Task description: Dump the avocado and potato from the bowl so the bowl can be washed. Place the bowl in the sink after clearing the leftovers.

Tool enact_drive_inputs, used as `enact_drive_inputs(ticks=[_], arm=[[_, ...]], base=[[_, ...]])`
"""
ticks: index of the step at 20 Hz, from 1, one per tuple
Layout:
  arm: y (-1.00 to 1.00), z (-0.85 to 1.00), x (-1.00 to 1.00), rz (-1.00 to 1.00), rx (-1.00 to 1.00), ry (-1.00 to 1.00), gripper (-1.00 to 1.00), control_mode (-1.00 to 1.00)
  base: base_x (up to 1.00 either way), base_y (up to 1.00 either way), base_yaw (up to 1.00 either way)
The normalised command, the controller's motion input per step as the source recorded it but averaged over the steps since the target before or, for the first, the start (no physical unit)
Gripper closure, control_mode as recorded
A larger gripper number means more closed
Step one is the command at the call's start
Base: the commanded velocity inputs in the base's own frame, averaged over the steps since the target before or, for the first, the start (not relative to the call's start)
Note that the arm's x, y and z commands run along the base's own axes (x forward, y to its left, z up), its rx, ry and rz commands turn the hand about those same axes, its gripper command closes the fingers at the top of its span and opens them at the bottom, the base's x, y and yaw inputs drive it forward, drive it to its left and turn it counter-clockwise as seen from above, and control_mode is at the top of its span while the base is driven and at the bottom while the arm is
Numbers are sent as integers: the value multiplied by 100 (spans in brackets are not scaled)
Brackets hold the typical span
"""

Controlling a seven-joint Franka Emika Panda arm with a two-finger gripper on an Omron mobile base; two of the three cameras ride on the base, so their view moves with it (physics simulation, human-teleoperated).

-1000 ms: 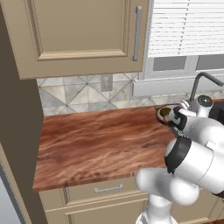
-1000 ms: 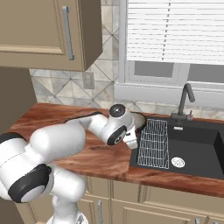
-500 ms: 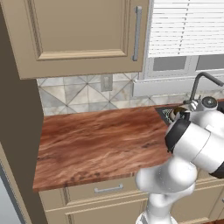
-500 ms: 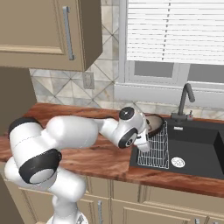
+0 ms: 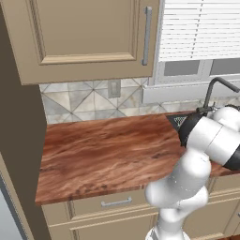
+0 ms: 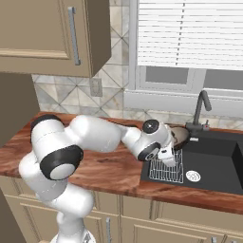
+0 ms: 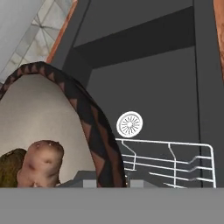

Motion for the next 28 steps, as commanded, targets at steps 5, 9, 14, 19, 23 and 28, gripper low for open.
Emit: enact_drive_inputs(ticks=[5,9,14,19,23,28], arm=[[-42,-15,21,0,-12,0,100,-100],[0,-24,2,5,-34,-1,100,-100],[13,-11,0,3,-29,1,100,-100],[2,-8,-11,4,-26,-2,100,-100],[0,0,-1,7,-18,-2,100,-100],[13,-1,0,3,-24,0,100,-100]], base=[[0,0,0],[0,0,0],[0,0,0],[0,0,0],[0,0,0],[0,0,0]])
